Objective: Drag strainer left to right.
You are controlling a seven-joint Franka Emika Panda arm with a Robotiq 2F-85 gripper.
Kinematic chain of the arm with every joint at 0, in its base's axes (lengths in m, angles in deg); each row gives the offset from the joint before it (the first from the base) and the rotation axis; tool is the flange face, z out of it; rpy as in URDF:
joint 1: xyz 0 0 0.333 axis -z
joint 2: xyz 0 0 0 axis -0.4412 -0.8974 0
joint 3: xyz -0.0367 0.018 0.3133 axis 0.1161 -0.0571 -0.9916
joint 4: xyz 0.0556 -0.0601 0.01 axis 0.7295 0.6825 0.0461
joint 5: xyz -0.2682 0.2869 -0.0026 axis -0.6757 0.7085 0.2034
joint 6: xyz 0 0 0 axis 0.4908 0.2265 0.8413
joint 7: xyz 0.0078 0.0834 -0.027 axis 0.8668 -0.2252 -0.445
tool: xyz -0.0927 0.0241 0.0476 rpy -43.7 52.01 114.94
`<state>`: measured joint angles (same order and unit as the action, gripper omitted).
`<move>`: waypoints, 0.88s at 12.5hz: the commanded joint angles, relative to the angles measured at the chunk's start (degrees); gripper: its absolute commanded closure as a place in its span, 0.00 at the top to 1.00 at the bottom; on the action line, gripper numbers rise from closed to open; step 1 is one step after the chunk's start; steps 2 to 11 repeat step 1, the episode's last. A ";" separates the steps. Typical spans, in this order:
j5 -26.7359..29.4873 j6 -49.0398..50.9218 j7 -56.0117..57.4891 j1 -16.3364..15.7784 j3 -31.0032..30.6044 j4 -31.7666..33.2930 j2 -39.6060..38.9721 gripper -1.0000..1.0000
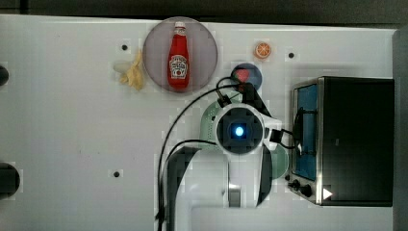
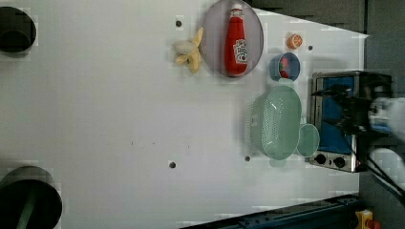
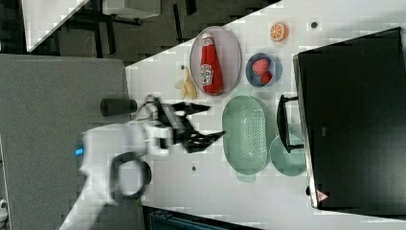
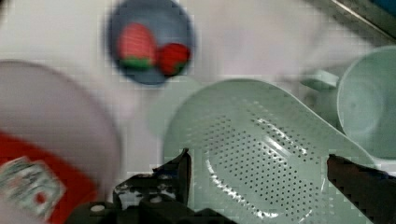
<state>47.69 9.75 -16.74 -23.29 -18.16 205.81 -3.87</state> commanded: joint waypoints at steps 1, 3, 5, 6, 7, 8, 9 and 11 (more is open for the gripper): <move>1.03 13.60 4.92 -0.31 -2.80 -4.17 7.25 1.00; 1.03 13.60 4.92 -0.31 -2.80 -4.17 7.25 1.00; 1.03 13.60 4.92 -0.31 -2.80 -4.17 7.25 1.00; 1.03 13.60 4.92 -0.31 -2.80 -4.17 7.25 1.00; 1.03 13.60 4.92 -0.31 -2.80 -4.17 7.25 1.00; 1.03 13.60 4.92 -0.31 -2.80 -4.17 7.25 1.00; 1.03 13.60 4.92 -0.31 -2.80 -4.17 7.25 1.00; 1.03 13.60 4.92 -0.31 -2.80 -4.17 7.25 1.00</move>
